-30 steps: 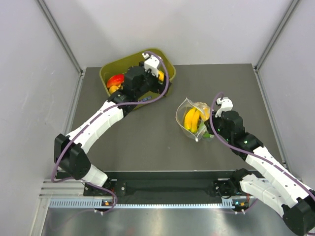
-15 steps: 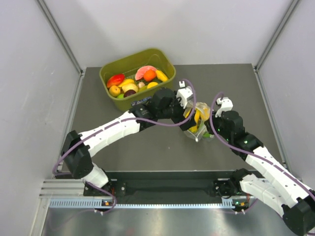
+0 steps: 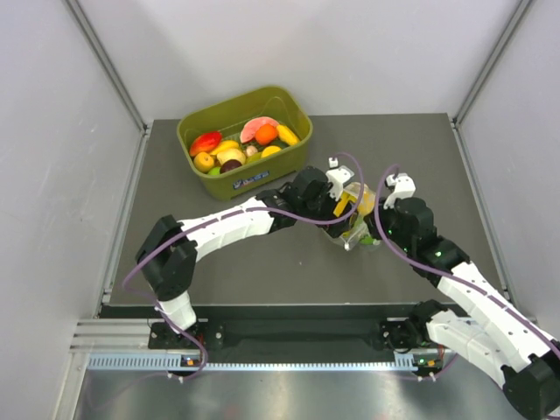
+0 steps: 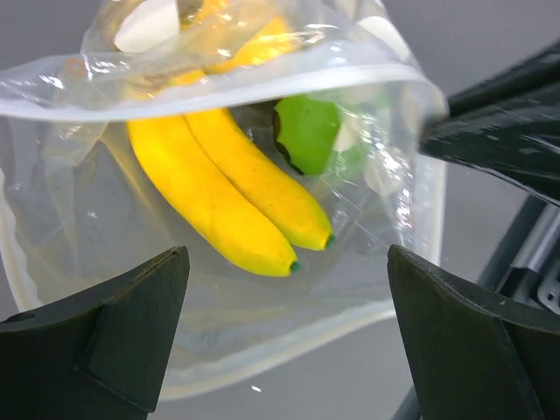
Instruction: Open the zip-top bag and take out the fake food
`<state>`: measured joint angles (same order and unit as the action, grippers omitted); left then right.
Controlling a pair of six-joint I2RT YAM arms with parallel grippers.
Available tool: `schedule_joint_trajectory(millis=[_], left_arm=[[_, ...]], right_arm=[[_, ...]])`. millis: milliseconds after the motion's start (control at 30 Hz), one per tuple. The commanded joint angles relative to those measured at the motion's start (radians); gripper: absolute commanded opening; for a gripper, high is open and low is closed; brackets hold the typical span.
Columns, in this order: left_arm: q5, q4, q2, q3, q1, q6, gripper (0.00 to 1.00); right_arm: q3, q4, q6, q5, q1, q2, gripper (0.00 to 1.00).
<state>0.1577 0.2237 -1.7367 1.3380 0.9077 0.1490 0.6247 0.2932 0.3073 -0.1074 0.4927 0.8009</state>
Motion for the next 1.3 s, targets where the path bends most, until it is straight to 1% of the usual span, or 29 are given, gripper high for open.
schedule_joint_trajectory(millis=[0, 233, 400, 667, 933, 967, 1033, 1067, 1100, 1167, 1200, 1233, 1267], left_arm=[[-0.055, -0.093, -0.032, 0.021, 0.000, 0.020, 0.99], [-0.046, -0.083, -0.118, 0.059, 0.000, 0.044, 0.99], [-0.044, -0.081, -0.145, 0.061, 0.000, 0.052, 0.99], [-0.106, -0.054, -0.169, 0.039, 0.025, 0.052, 0.99], [-0.096, -0.052, -0.201, 0.038, 0.042, 0.064, 0.95], [-0.099, -0.046, -0.207, 0.039, 0.043, 0.064, 0.92], [-0.109, -0.041, -0.216, 0.046, 0.045, 0.061, 0.89], [-0.121, -0.038, -0.218, 0.047, 0.048, 0.060, 0.86], [-0.125, -0.032, -0.222, 0.050, 0.049, 0.057, 0.78], [-0.147, -0.023, -0.224, 0.052, 0.049, 0.057, 0.76], [-0.149, -0.015, -0.225, 0.053, 0.051, 0.055, 0.66], [-0.149, -0.012, -0.227, 0.052, 0.051, 0.055, 0.61], [-0.188, -0.007, -0.225, 0.053, 0.053, 0.052, 0.57]], right_arm=[[0.020, -0.003, -0.008, -0.011, -0.014, -0.025, 0.09], [0.015, 0.001, -0.013, -0.015, -0.020, -0.032, 0.09], [0.012, 0.000, -0.013, -0.014, -0.025, -0.034, 0.09], [0.013, -0.005, -0.013, -0.011, -0.026, -0.028, 0.09], [0.017, -0.008, -0.011, -0.005, -0.028, -0.023, 0.09], [0.017, -0.006, -0.011, -0.005, -0.028, -0.023, 0.09], [0.017, -0.006, -0.013, -0.003, -0.028, -0.023, 0.09], [0.017, -0.006, -0.011, -0.005, -0.028, -0.025, 0.09], [0.017, -0.006, -0.011, -0.003, -0.029, -0.023, 0.09], [0.018, -0.006, -0.011, -0.005, -0.028, -0.025, 0.09], [0.018, -0.008, -0.011, -0.003, -0.028, -0.023, 0.09], [0.018, -0.008, -0.011, -0.003, -0.029, -0.022, 0.09], [0.018, -0.008, -0.011, -0.003, -0.029, -0.022, 0.09]])
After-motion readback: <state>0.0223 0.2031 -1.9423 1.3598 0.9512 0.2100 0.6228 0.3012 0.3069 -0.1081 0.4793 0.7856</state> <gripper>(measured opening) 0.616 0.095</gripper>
